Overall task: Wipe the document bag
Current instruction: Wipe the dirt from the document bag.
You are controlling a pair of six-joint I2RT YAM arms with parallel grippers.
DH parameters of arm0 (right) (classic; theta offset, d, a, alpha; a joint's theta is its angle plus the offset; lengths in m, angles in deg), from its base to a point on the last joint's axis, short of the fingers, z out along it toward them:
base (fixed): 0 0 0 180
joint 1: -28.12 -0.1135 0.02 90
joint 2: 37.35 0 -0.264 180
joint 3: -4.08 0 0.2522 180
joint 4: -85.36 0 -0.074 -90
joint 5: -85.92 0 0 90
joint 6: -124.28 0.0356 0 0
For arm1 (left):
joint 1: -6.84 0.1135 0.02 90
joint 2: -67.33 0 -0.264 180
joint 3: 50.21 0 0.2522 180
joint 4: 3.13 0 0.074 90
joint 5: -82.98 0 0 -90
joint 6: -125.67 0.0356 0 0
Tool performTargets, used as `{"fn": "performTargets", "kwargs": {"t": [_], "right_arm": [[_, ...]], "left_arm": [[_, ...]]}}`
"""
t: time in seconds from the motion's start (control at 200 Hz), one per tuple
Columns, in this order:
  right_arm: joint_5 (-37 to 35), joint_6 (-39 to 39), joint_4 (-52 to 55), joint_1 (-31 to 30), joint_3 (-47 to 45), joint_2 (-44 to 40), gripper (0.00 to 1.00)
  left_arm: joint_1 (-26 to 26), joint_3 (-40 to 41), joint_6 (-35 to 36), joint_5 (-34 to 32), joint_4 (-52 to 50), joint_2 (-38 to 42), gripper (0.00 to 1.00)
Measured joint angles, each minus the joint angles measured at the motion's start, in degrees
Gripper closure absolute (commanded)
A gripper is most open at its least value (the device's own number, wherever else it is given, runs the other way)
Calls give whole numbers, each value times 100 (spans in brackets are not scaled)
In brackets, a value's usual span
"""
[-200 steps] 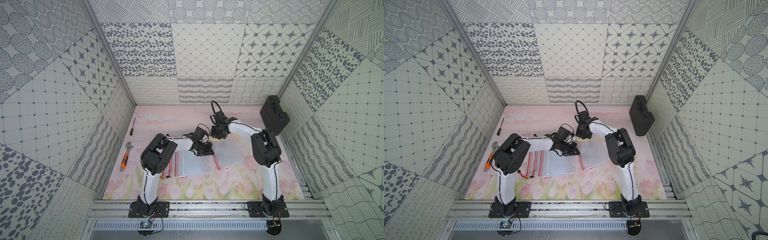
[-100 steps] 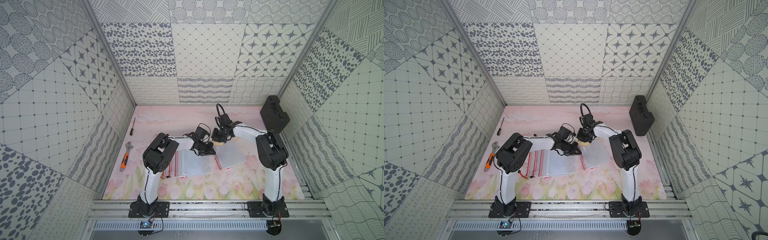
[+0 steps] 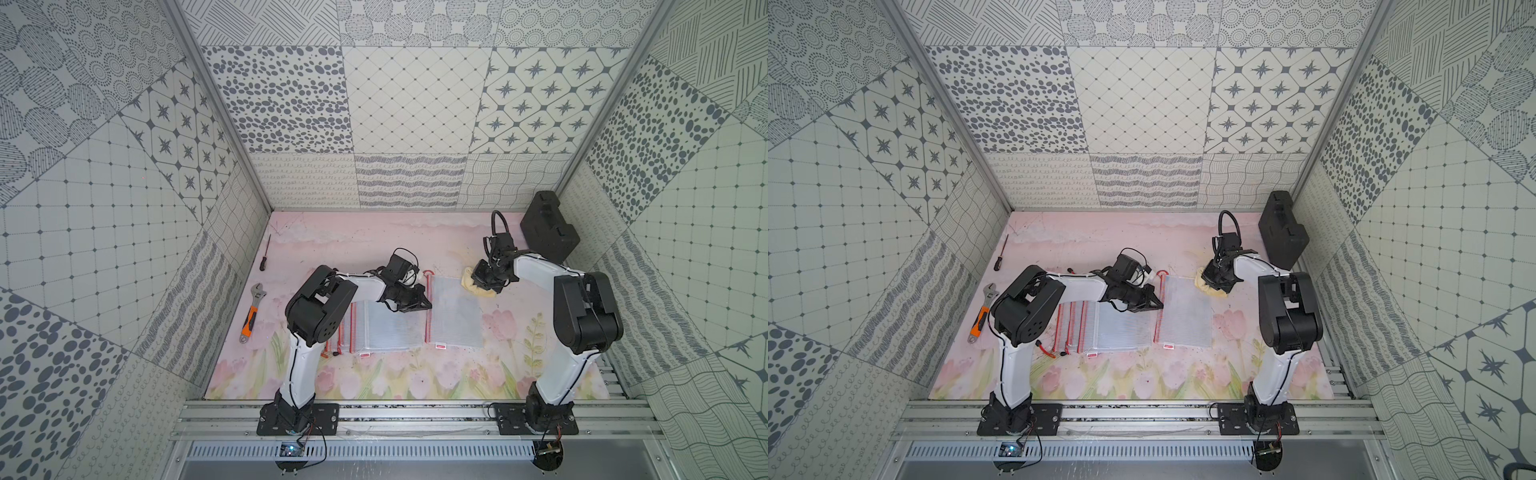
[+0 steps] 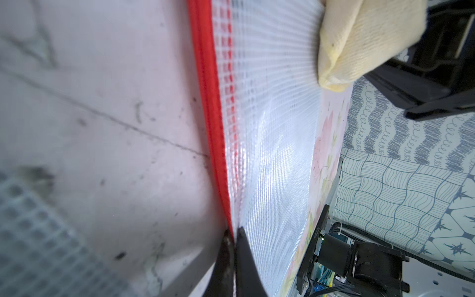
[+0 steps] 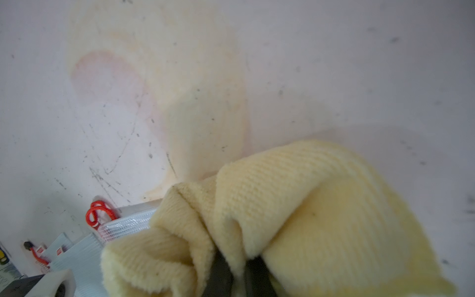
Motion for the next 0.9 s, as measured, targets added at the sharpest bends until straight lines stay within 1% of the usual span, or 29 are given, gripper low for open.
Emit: {"fn": "performTargets", "kwargs": {"t": [0.085,0.155,0.22,0.305,0.35,0.415,0.465,0.555,0.625,0.69,0.755,0.81,0.861,0.901], "right_arm": [[-184,-13,87,-243,0,-37,100],[-256,15,179,-680,92,-13,100],[-201,59,236,-1167,308,111,100],[-55,153,168,-1777,752,479,100],[-4,199,94,-2004,927,654,100],[44,295,-26,-2118,975,758,100],[125,358,-111,-2039,901,750,100],[396,444,-402,-1727,540,595,100],[520,435,-614,-1344,52,304,100],[608,387,-721,-833,-428,-44,100],[599,280,-726,-245,-817,-380,100],[494,188,-605,140,-1029,-621,100],[363,142,-476,348,-1117,-758,100],[289,131,-396,352,-1128,-804,100]], "left_arm": [[15,-28,-13,87,20,-52,100],[15,-74,-15,131,20,-114,100],[20,-131,-17,205,24,-170,100],[26,-181,-20,295,39,-236,100],[28,-203,-37,326,37,-262,100],[28,-219,-59,341,24,-291,100],[28,-229,-59,348,20,-299,100],[28,-243,-61,356,37,-315,100],[28,-249,-61,380,66,-326,100],[28,-256,-61,407,92,-345,100],[28,-264,-61,439,109,-356,100],[28,-278,-61,474,118,-372,100],[28,-286,-63,507,127,-385,100],[31,-295,-70,529,129,-391,100]]}}
